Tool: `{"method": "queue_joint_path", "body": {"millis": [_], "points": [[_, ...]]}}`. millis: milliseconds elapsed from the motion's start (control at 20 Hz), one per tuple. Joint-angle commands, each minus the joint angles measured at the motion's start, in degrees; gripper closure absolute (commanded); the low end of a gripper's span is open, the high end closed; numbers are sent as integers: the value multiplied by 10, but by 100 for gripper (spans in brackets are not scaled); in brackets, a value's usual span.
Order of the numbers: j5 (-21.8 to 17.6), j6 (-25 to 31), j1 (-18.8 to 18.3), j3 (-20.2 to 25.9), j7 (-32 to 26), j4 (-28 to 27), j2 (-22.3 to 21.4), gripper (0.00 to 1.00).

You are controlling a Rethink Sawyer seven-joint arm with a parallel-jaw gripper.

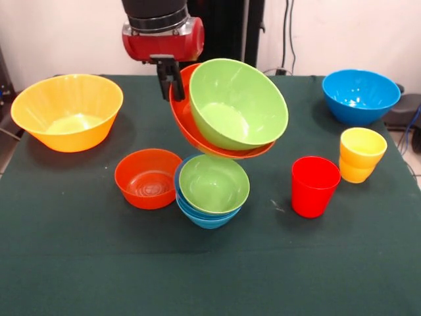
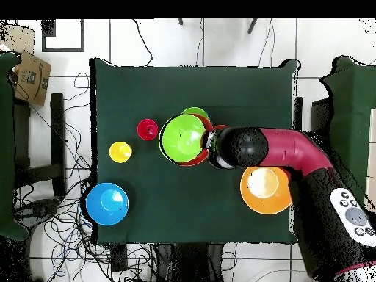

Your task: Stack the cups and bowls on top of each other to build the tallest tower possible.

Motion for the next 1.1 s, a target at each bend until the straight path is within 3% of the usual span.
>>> {"method": "queue_joint_path", "body": {"millis": [50, 750, 1100], "points": [[-42, 74, 13, 33, -158, -82, 53, 100], [-74, 110, 49, 41, -166, -196, 127, 100], [-75, 111, 53, 41, -158, -194, 125, 100]]}}
